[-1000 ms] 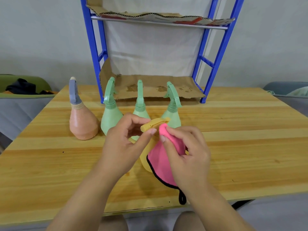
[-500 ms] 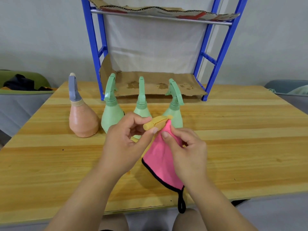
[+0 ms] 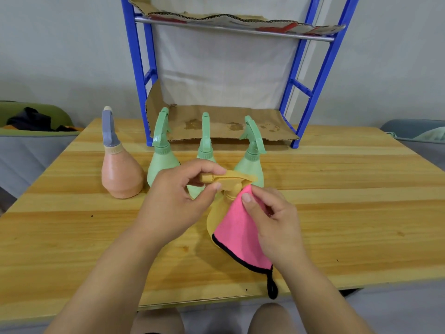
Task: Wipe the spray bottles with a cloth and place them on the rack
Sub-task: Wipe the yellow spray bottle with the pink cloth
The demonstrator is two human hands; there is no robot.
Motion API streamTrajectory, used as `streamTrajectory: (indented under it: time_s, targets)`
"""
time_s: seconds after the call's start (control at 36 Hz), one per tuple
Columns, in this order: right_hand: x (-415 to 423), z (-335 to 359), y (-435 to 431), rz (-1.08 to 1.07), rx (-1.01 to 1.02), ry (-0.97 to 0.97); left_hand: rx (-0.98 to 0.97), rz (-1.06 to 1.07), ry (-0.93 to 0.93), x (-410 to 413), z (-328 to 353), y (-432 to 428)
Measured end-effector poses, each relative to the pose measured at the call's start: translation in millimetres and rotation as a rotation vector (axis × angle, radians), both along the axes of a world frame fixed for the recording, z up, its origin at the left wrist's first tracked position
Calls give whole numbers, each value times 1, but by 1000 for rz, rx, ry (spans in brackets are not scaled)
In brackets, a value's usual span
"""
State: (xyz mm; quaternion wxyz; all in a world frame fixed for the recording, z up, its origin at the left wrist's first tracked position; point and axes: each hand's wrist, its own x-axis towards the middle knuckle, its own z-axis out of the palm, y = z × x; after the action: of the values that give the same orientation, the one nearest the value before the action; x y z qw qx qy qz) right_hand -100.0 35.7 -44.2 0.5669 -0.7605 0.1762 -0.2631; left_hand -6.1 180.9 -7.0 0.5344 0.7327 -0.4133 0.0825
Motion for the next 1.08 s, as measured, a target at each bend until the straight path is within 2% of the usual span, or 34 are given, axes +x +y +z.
streamTrajectory:
  time_s: [0.11, 0.19, 0.25, 0.36, 0.58, 0.86, 1.08]
  targets:
    - [-5, -4, 5, -37, 16, -75, 136, 22, -187, 2, 11, -1]
    - [-7, -4, 9, -62, 36, -124, 178, 41, -359, 6, 11, -5]
    - [-9, -4, 13, -64, 62, -136, 198, 64, -410, 7, 10, -8]
    - [-13, -6, 20, -55, 89, -166, 241, 80, -449, 2, 4, -13]
    - [-5, -6, 6, 8, 206, -129, 216, 3, -367, 2, 3, -16]
    - [-18, -11, 8, -7, 55, -158, 239, 80, -467, -2, 4, -17]
    - [-13, -7, -1, 42, 54, -46, 259, 54, -623, 3, 2, -17]
